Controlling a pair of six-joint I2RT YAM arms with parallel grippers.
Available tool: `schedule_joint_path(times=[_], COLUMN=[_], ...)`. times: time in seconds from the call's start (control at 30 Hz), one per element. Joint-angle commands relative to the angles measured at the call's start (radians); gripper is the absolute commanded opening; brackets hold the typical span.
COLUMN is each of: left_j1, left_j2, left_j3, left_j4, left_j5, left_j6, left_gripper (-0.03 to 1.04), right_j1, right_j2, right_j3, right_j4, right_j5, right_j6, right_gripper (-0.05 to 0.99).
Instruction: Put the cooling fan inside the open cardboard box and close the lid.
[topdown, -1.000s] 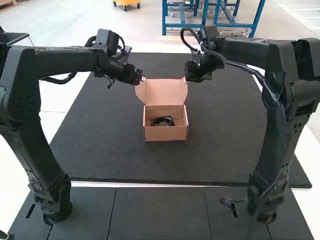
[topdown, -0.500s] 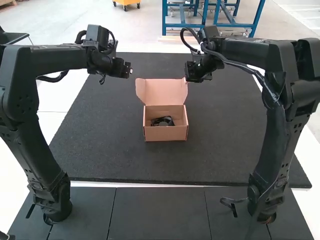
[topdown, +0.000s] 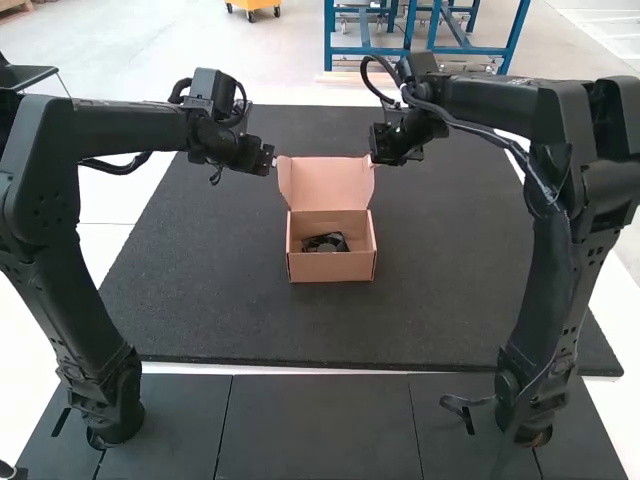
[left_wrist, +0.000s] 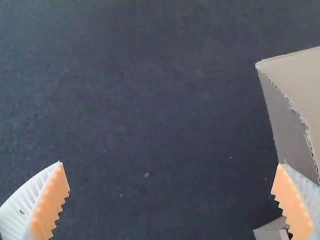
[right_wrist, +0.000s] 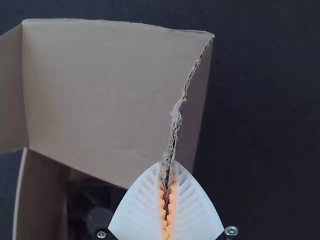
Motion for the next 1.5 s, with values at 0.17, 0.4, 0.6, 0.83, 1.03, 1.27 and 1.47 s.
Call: schedule_joint_path(times=[0.17,0.4,0.6,0.83,1.03,1.27,1.47], left_j1=[-0.001,-0.001,-0.003,-0.018,-0.050,-0.055,-0.055], left_j2=[-0.008,-0.006,-0.003,0.000,0.000,0.000,-0.014], left_j3=[0.008,0.005,-0.004,-0.009,-0.009,-0.006,0.002], left_j4=[0.008,-0.006,-0.013,-0.041,-0.058,-0.084,-0.136], left_j5=[-0.003,-0.001,0.013,0.062,0.083,0.094,0.092], left_j6=[0.007,0.009,0.006,-0.001,-0.001,0.003,0.006], left_gripper=[0.96,0.96,0.96,0.96,0.96,0.96,0.96], right_j1=[0.038,0.045,0.045,0.045,0.049,0.056,0.064], right_j2=[-0.012,-0.013,-0.013,-0.015,-0.016,-0.016,-0.016], right_j3=[0.014,0.017,0.025,0.028,0.031,0.042,0.065], right_j4=[-0.055,-0.081,-0.117,-0.150,-0.169,-0.219,-0.290], right_j5=[-0.054,-0.062,-0.066,-0.077,-0.077,-0.077,-0.075], right_j6=[-0.021,-0.033,-0.053,-0.061,-0.067,-0.080,-0.104], right_gripper=[-0.02,-0.02,-0.02,-0.02,-0.02,-0.02,-0.02])
